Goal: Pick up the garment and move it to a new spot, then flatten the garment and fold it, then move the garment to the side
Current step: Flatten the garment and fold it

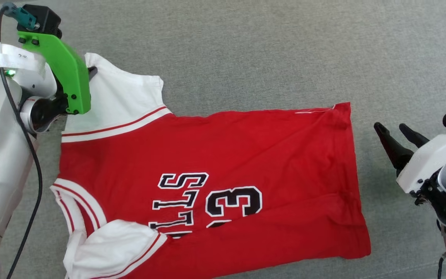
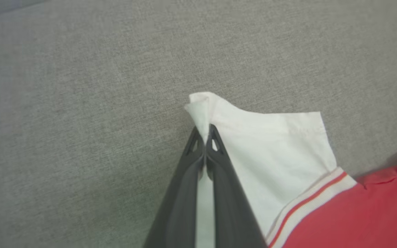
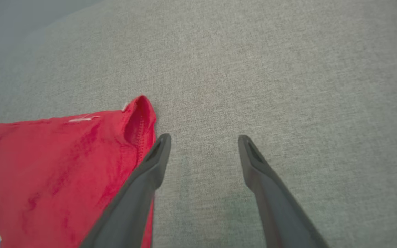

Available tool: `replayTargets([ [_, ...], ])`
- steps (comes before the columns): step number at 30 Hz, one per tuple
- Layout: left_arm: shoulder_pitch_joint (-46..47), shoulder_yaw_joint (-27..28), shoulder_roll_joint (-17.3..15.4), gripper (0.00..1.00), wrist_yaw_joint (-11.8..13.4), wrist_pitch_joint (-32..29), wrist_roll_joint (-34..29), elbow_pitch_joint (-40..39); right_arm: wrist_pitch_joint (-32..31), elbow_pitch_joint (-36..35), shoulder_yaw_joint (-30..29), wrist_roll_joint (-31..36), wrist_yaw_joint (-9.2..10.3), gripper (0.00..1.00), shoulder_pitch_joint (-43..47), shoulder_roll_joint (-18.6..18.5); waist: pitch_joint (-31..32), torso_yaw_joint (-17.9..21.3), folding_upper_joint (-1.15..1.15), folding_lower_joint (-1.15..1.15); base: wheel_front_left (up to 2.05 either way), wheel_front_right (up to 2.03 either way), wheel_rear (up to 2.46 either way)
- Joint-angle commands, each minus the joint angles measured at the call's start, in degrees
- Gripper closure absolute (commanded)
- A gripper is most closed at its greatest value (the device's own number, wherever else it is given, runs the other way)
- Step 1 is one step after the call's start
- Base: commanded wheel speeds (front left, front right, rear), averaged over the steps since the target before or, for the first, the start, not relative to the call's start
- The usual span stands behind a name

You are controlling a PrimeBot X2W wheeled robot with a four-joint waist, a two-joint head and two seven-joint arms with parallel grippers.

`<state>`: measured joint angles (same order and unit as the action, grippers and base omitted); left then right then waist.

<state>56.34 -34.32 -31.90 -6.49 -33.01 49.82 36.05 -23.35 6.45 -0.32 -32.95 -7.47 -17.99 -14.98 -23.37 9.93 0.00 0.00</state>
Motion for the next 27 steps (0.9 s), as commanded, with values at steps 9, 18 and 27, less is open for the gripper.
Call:
replayTargets([
  [9, -0.9, -0.6, 1.3, 1.0, 0.0, 3.4, -1.4, -6.7, -15.3, 3.7, 5.9, -2.2, -0.02, 0.0, -10.1, -5.4, 0.0, -7.5, 0.0, 0.0, 0.0, 0.0, 0.0],
  [18, -2.2, -1.0, 1.6, 1.0, 0.1, 4.7, -1.2, -9.9, -27.8, 13.7, 10.6, -3.0, -0.02, 0.0, -11.8, -5.5, -1.5, -9.6, 0.0, 0.0, 0.0, 0.0, 0.0],
  [27, -3.4, -0.6, 1.3, 1.0, 0.0, 6.6, -0.6, -9.8, -33.9, 16.2, 9.9, -2.0, -0.02, 1.0, -12.5, -4.8, 0.1, -9.8, 0.0, 0.0, 0.0, 0.0, 0.0],
])
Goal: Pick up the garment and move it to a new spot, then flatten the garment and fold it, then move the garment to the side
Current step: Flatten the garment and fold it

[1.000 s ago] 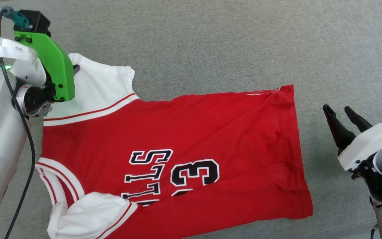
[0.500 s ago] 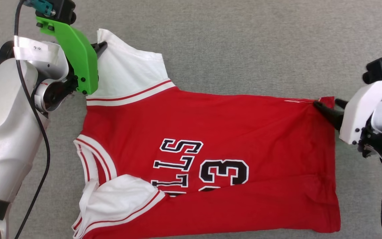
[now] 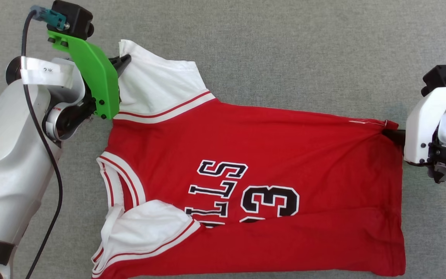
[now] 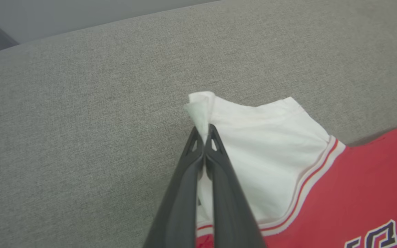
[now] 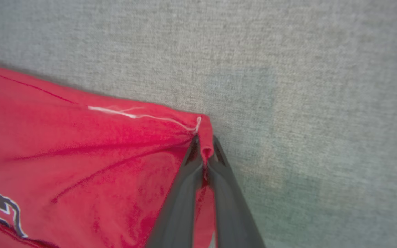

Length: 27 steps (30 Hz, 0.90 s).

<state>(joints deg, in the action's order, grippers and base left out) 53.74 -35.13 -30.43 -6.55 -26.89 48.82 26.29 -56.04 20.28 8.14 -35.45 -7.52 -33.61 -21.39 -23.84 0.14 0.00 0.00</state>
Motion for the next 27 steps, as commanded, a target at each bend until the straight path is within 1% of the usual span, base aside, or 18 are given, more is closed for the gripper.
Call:
replayTargets([
  [1, -1.0, 0.4, -0.3, 1.0, 0.1, 1.0, 0.4, 0.0, -0.4, 1.5, 0.7, 0.6, 0.03, 1.0, 2.6, 1.5, 1.1, -0.1, 0.0, 0.0, 0.0, 0.0, 0.0],
  [8, -3.6, 2.1, -0.8, 1.0, 0.4, 5.8, 1.1, -0.1, 6.8, -5.4, -5.1, 2.9, 0.03, 1.0, 1.9, 1.5, 5.4, -1.2, 0.0, 0.0, 0.0, 0.0, 0.0],
  [12, -6.7, 3.2, -1.6, 1.0, 1.0, 8.4, 1.9, -1.5, 9.6, -8.6, -7.3, 4.0, 0.03, 1.0, 4.5, 1.7, 8.0, -2.2, 0.0, 0.0, 0.0, 0.0, 0.0],
  [16, -12.0, 4.4, -3.0, 1.0, 2.3, 11.2, 2.7, -4.9, 11.8, -10.5, -8.5, 4.6, 0.03, 1.0, 8.8, 2.2, 10.4, -3.0, 0.0, 0.0, 0.0, 0.0, 0.0],
  [18, -15.7, 5.0, -4.0, 1.0, 3.3, 12.6, 3.1, -7.2, 12.3, -11.4, -9.0, 4.9, 0.03, 1.0, 11.6, 2.7, 11.6, -3.2, 0.0, 0.0, 0.0, 0.0, 0.0],
  [22, -24.4, 6.0, -5.6, 1.0, 6.3, 14.9, 4.4, -12.5, 14.6, -13.3, -10.1, 5.7, 0.03, 1.0, 17.3, 3.7, 14.0, -3.8, 0.0, 0.0, 0.0, 0.0, 0.0],
  [27, -36.3, 6.7, -6.7, 1.0, 10.8, 17.3, 6.2, -19.1, 17.7, -15.2, -11.5, 6.2, 0.03, 1.0, 25.1, 5.6, 16.5, -4.2, 0.0, 0.0, 0.0, 0.0, 0.0],
])
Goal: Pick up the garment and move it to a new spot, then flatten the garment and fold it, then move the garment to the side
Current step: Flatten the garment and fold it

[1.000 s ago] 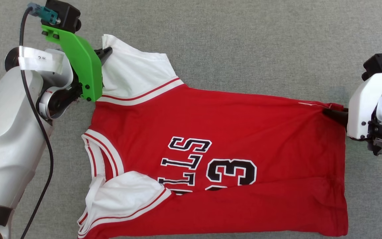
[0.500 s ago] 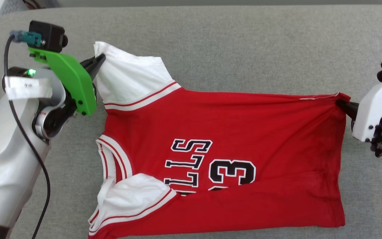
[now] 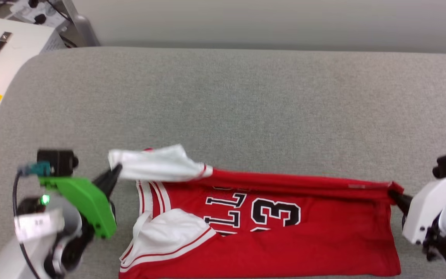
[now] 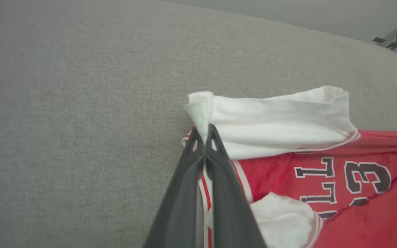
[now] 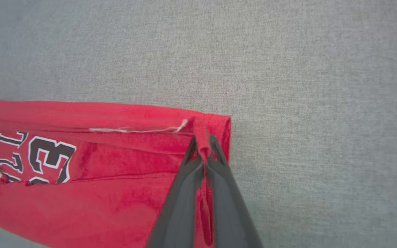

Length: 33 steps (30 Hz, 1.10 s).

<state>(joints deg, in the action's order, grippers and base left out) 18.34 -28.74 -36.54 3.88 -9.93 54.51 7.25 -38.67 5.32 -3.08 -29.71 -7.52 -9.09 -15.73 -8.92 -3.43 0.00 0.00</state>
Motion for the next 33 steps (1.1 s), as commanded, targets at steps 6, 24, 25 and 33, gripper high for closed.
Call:
replayTargets([
  [6, -13.2, 1.4, 0.2, 1.0, 4.2, 2.5, 4.8, -4.9, 4.0, -0.4, -1.7, 0.5, 0.03, 1.0, 7.2, 1.8, 2.9, -0.6, 0.0, 0.0, 0.0, 0.0, 0.0],
  [24, -13.7, -2.4, 7.2, 0.0, 1.8, 6.2, 4.2, 3.2, 15.2, 1.9, -1.5, -0.7, 0.03, 0.0, 12.1, 6.9, 3.3, 0.8, 0.0, 0.0, 0.0, 0.0, 0.0],
  [25, -13.2, -2.1, 7.1, 0.0, 2.0, 7.5, 3.5, 3.4, 16.2, 1.6, -1.4, -0.6, 0.03, 0.0, 12.1, 7.0, 3.4, 1.0, 0.0, 0.0, 0.0, 0.0, 0.0],
  [33, -10.5, 0.2, 7.1, 0.0, 3.9, 17.5, -2.5, 1.8, 16.2, -3.2, -2.6, -1.4, 0.03, 0.0, 12.5, 6.5, 4.1, 1.7, 0.0, 0.0, 0.0, 0.0, 0.0],
])
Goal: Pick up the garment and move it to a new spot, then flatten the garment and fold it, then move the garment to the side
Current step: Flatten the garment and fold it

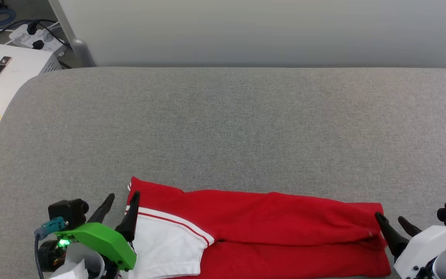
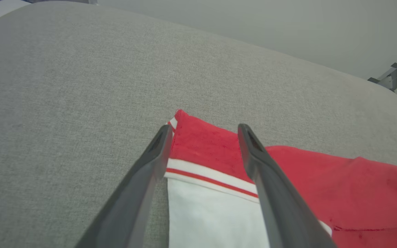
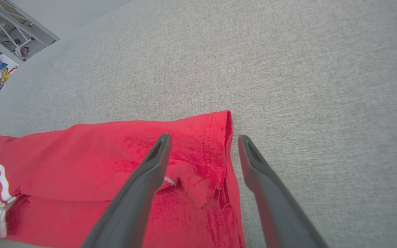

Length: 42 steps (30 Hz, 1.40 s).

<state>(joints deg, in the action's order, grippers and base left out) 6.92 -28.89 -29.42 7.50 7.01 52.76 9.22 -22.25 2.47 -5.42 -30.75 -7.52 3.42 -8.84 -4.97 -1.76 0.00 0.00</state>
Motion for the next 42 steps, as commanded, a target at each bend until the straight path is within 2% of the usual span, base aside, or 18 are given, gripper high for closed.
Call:
replayTargets([
  [1, 1.2, 0.6, 0.0, 0.0, 0.7, 1.9, -1.6, -0.3, -0.8, -0.9, -0.8, -0.2, 0.03, 0.0, 0.0, -0.6, 0.2, 0.0, 0.0, 0.0, 0.0, 0.0, 0.0],
  [6, 2.7, 1.5, 0.7, 0.0, 2.9, 6.6, -7.0, -1.6, -6.4, -3.3, -4.8, 0.5, 0.03, 0.0, 0.5, -2.0, 0.4, -0.7, 0.0, 0.0, 0.0, 0.0, 0.0],
  [11, 3.0, 2.5, 2.1, 0.0, 4.2, 7.8, -12.5, -4.1, -15.1, -4.8, -6.7, 1.0, 0.03, 0.0, 0.6, -3.4, -0.4, -1.5, 0.0, 0.0, 0.0, 0.0, 0.0],
  [15, 2.5, 3.9, 3.3, 0.0, 5.3, 7.9, -16.4, -7.5, -20.2, -5.6, -5.4, 1.2, 0.03, 0.0, -0.1, -4.4, -1.9, -2.4, 0.0, 0.0, 0.0, 0.0, 0.0],
  [19, 1.3, 4.7, 4.6, 0.0, 6.0, 8.0, -19.2, -10.9, -22.6, -4.5, -3.3, 1.2, 0.03, 0.0, -1.2, -4.8, -3.8, -3.7, 0.0, 0.0, 0.0, 0.0, 0.0],
  [29, 0.5, 5.7, 7.0, 0.0, 5.5, 8.0, -21.8, -13.3, -25.5, 3.3, 1.4, -0.4, 0.03, 0.0, -2.0, -2.9, -6.6, -5.4, 0.0, 0.0, 0.0, 0.0, 0.0],
  [30, 0.5, 5.8, 7.2, 0.0, 5.4, 8.0, -22.0, -13.3, -25.8, 3.8, 1.8, -0.6, 0.03, 0.11, -2.0, -2.6, -6.7, -5.4, 0.0, 0.0, 0.0, 0.0, 0.0],
  [31, 0.5, 6.0, 7.3, 0.0, 5.3, 8.0, -22.2, -13.3, -26.1, 4.3, 2.4, -0.7, 0.03, 0.68, -2.1, -2.3, -6.7, -5.3, 0.0, 0.0, 0.0, 0.0, 0.0],
  [32, 0.5, 6.1, 7.4, 0.0, 5.2, 8.0, -22.4, -13.3, -26.2, 4.5, 2.7, -0.9, 0.03, 0.79, -2.1, -2.1, -6.7, -5.3, 0.0, 0.0, 0.0, 0.0, 0.0],
  [33, 0.5, 6.2, 7.4, 0.0, 4.9, 8.0, -22.6, -13.2, -26.2, 4.7, 2.9, -1.1, 0.03, 1.0, -2.3, -1.8, -6.6, -5.3, 0.0, 0.0, 0.0, 0.0, 0.0],
  [42, -0.7, 6.4, 6.9, 0.0, 4.8, 8.0, -23.7, -11.2, -24.2, 3.4, 2.5, -1.1, 0.03, 1.0, -3.2, -2.5, -2.4, -4.0, 0.0, 0.0, 0.0, 0.0, 0.0],
])
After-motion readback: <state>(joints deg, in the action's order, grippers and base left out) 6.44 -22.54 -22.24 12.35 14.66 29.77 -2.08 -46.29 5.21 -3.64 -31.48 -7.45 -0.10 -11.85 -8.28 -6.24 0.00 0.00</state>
